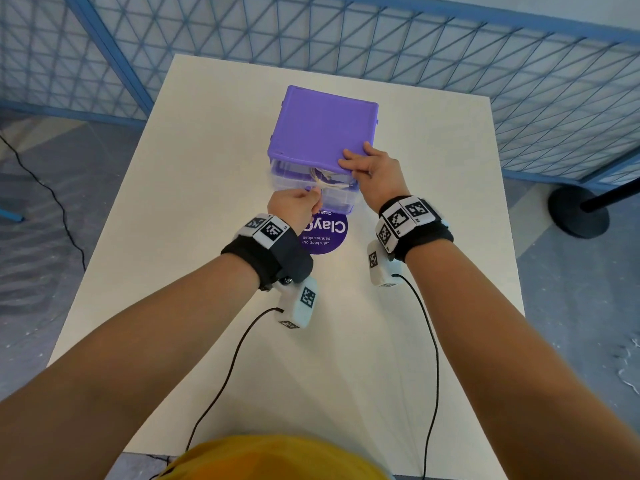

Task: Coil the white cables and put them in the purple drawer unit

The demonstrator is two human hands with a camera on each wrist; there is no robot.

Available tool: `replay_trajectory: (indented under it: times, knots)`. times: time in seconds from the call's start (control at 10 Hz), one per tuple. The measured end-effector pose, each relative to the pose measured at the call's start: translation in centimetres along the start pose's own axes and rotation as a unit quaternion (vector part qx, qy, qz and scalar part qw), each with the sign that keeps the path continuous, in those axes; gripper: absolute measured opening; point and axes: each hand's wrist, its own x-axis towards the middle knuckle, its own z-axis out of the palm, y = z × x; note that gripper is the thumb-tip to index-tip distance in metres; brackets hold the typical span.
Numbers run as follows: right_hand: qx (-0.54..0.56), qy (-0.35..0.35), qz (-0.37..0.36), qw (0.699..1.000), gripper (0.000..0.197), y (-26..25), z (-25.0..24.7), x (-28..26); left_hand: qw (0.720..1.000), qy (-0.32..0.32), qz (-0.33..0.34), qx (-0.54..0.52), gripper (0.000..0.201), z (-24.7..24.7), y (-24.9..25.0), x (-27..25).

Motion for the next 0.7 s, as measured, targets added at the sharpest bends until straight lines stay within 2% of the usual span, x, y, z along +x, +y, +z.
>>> replay_trajectory:
  times: [0.4, 0.5, 0.6, 0.7]
  knots:
    - [-0.001, -0.009, -0.012, 1.000, 0.030, 0.1, -0.2, 0.0, 0.999, 0.013, 0.013, 0.028, 0.039, 0.5, 1.6, 2.0]
    - [-0.001, 0.000, -0.020, 1.000, 0.030, -0.1, -0.1, -0.5, 0.998, -0.012, 0.021, 0.055, 0.029, 0.1, 1.9, 1.2]
    - [-0.003, 0.005, -0.019, 1.000, 0.032, -0.7, -0.6, -0.2, 0.994, -0.064, -0.006, 0.091, 0.015, -0.1, 3.0, 0.5]
    - [-0.076, 0.003, -0.035, 0.996, 0.035, -1.0, -0.1, -1.2, 0.968, -0.146, -0.053, 0.198, 0.025, -1.1, 2.7, -0.7]
